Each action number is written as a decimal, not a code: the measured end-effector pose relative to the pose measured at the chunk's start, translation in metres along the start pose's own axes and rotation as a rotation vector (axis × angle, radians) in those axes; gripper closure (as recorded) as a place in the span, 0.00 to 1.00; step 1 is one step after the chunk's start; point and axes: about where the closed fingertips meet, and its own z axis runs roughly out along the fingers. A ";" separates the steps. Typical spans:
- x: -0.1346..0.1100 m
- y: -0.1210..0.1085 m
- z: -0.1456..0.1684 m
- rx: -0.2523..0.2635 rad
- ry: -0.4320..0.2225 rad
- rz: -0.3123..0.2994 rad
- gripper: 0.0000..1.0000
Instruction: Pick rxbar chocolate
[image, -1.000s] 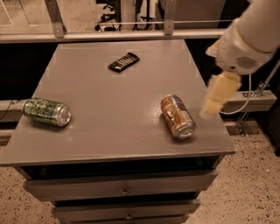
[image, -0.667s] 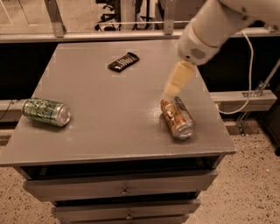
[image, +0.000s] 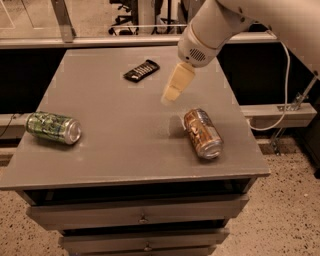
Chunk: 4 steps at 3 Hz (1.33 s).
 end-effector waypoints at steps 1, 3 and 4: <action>-0.004 -0.004 0.005 -0.004 -0.049 0.007 0.00; -0.029 -0.067 0.068 0.013 -0.247 0.156 0.00; -0.034 -0.099 0.104 0.015 -0.309 0.240 0.00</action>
Offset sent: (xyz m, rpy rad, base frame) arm 0.1102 0.0339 -0.0329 0.3548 -0.0408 -0.1204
